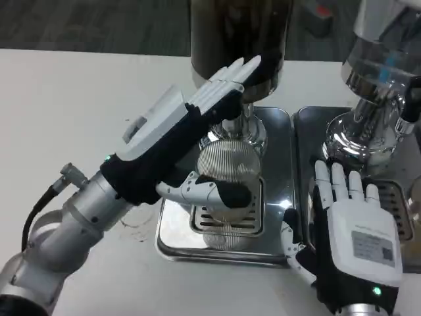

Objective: Grasp the cup under the faucet to collect the drink, then remove the cup.

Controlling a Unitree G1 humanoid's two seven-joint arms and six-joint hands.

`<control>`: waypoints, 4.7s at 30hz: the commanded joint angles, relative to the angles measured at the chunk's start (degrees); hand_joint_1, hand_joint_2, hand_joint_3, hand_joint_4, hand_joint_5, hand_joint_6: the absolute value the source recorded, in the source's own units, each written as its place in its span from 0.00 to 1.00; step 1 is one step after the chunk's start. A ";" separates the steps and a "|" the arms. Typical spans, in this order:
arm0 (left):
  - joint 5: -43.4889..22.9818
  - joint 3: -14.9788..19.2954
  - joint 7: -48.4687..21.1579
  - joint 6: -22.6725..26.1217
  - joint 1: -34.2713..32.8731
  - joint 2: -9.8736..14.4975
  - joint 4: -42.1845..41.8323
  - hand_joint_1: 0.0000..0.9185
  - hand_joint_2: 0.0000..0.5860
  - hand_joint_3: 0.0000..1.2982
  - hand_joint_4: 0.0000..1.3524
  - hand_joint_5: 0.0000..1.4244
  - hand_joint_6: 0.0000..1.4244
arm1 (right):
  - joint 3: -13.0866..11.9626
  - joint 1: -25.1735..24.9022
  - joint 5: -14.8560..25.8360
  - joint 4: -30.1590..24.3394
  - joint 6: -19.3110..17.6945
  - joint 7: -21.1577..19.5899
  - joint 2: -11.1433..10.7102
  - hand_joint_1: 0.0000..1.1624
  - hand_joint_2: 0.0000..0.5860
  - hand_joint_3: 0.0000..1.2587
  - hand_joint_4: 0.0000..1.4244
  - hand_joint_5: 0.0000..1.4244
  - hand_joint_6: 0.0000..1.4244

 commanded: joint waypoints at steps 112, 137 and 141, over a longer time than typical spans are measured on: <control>10.35 16.00 11.26 5.85 9.25 5.45 -14.05 0.00 0.14 0.00 0.00 0.06 0.00 | -11.66 -13.13 47.48 13.38 -26.66 18.75 0.79 0.58 0.38 0.00 0.00 0.00 0.00; 15.11 19.05 19.79 14.09 21.90 9.67 0.66 0.00 0.15 0.00 0.00 0.04 0.00 | -10.78 -13.82 46.94 11.43 -24.11 19.72 1.24 0.58 0.33 0.00 0.00 0.00 0.00; 14.73 17.85 19.87 13.98 21.85 9.67 3.50 0.00 0.15 0.00 0.00 0.04 0.00 | -10.71 -14.92 46.99 12.22 -23.30 19.39 1.84 0.58 0.33 0.00 0.00 0.00 0.00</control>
